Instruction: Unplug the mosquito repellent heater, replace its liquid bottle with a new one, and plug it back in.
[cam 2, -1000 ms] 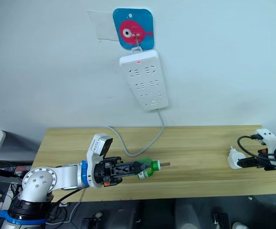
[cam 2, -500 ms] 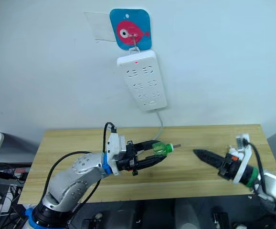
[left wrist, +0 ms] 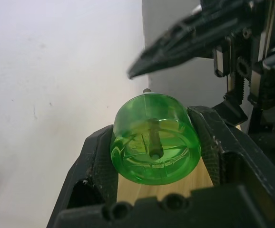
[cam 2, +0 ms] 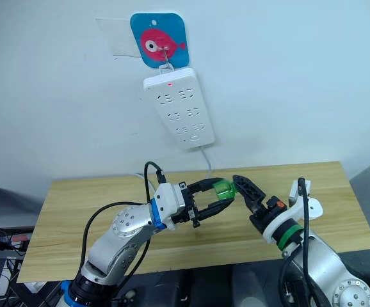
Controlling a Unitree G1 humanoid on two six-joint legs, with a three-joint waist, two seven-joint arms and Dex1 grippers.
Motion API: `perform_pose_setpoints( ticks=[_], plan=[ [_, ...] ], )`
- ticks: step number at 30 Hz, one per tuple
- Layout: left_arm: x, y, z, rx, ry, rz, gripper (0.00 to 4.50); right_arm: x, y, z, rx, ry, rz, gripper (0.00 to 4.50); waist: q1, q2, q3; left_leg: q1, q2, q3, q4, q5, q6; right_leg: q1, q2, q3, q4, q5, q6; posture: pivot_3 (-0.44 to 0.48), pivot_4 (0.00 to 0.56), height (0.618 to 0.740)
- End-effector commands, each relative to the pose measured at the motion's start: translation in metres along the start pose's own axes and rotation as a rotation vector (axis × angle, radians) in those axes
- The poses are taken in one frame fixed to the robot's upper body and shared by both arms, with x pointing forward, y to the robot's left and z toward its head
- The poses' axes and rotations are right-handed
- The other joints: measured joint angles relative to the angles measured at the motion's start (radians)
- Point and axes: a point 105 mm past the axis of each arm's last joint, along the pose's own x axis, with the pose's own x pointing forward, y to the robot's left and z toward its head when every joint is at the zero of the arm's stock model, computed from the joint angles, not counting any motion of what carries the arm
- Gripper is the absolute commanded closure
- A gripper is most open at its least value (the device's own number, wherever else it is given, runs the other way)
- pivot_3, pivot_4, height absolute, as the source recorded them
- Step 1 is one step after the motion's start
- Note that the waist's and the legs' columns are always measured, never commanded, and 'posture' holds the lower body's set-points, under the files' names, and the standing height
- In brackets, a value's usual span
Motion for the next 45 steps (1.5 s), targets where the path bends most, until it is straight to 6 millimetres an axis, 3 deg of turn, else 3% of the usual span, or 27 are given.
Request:
perform_pose_setpoints(
  ticks=[1, 5, 8, 16, 17, 22, 26, 29, 33, 39, 45],
  plan=[
    [0.009, -0.007, 0.006, 0.026, -0.032, -0.012, 2.25, 0.003, 0.012, 0.001, -0.018, -0.006, 0.044, 0.03, 0.000, 0.000, 0.000, 0.000, 0.000, 0.000, 0.000, 0.000, 0.000, 0.000, 0.000, 0.000, 0.000, 0.000, 0.000, -0.148, 0.280, 0.740],
    [0.011, -0.006, 0.006, 0.025, -0.035, 0.014, 2.25, 0.007, 0.011, 0.002, 0.000, -0.016, 0.037, 0.03, 0.000, 0.000, 0.000, 0.000, 0.001, -0.001, 0.000, 0.000, 0.000, 0.000, 0.000, -0.001, 0.000, 0.000, 0.000, -0.148, 0.280, 0.740],
    [0.011, -0.006, 0.006, 0.026, -0.032, 0.018, 2.25, 0.008, 0.010, 0.002, 0.011, -0.022, 0.031, 0.55, 0.000, 0.000, 0.000, 0.000, 0.001, -0.001, 0.000, 0.000, 0.000, 0.000, 0.000, 0.000, 0.000, 0.000, 0.000, -0.148, 0.280, 0.740],
    [0.010, -0.009, 0.006, 0.025, -0.032, 0.015, 2.25, 0.009, 0.010, 0.001, 0.028, -0.021, 0.028, 3.46, 0.001, 0.000, 0.000, 0.000, 0.001, -0.001, 0.000, 0.000, 0.000, 0.000, 0.000, 0.000, 0.000, 0.000, 0.000, -0.141, 0.291, 0.740],
    [0.010, -0.009, 0.006, 0.024, -0.032, 0.014, 2.25, 0.009, 0.010, 0.001, 0.027, -0.019, 0.025, 3.64, 0.001, 0.000, 0.000, 0.000, 0.001, -0.001, 0.000, 0.000, 0.000, 0.000, 0.000, 0.000, 0.000, 0.000, 0.000, -0.143, 0.291, 0.740],
    [0.011, -0.011, 0.003, 0.016, -0.018, 0.001, 2.25, 0.008, 0.007, 0.000, 0.050, -0.021, 0.012, 3.64, 0.001, 0.000, 0.000, 0.000, 0.001, -0.001, 0.000, 0.000, 0.000, 0.000, 0.000, 0.000, 0.000, 0.000, 0.000, -0.141, 0.292, 0.740],
    [0.009, -0.011, -0.003, -0.039, 0.024, -0.019, 0.92, 0.009, 0.007, 0.002, 0.047, -0.023, 0.014, 3.64, 0.000, 0.000, 0.000, 0.000, 0.001, -0.001, 0.000, 0.000, 0.000, 0.000, 0.000, 0.000, 0.000, 0.000, 0.000, -0.141, 0.292, 0.740],
    [0.000, -0.002, -0.009, -0.020, 0.090, -0.023, 0.01, 0.010, -0.007, 0.017, -0.018, -0.079, -0.029, 3.64, 0.001, 0.000, 0.000, 0.000, 0.001, -0.001, 0.000, 0.000, 0.000, 0.000, 0.000, 0.000, 0.000, 0.000, 0.000, -0.136, 0.297, 0.740],
    [-0.006, 0.001, -0.010, -0.015, 0.130, -0.031, 0.00, 0.013, -0.031, 0.040, -0.281, -0.140, -0.123, 3.64, 0.001, 0.000, 0.000, 0.000, 0.000, 0.000, 0.000, 0.000, 0.000, 0.000, 0.001, 0.000, 0.000, 0.000, 0.000, -0.142, 0.295, 0.740],
    [-0.004, -0.008, -0.019, 0.001, 0.183, -0.082, 0.00, 0.018, -0.071, 0.069, -0.982, -0.181, -0.306, 3.64, 0.002, 0.000, 0.000, 0.000, 0.000, 0.000, 0.000, 0.000, 0.000, 0.000, 0.002, -0.001, 0.000, 0.000, 0.000, -0.143, 0.289, 0.740],
    [0.000, -0.006, -0.031, 0.024, 0.186, -0.071, 0.00, 0.026, -0.089, 0.077, -1.279, -0.256, -0.336, 3.64, 0.002, 0.000, 0.000, 0.001, 0.000, 0.001, 0.000, 0.000, 0.000, 0.000, 0.002, 0.001, 0.001, 0.000, 0.000, -0.128, 0.284, 0.740]
  ],
)
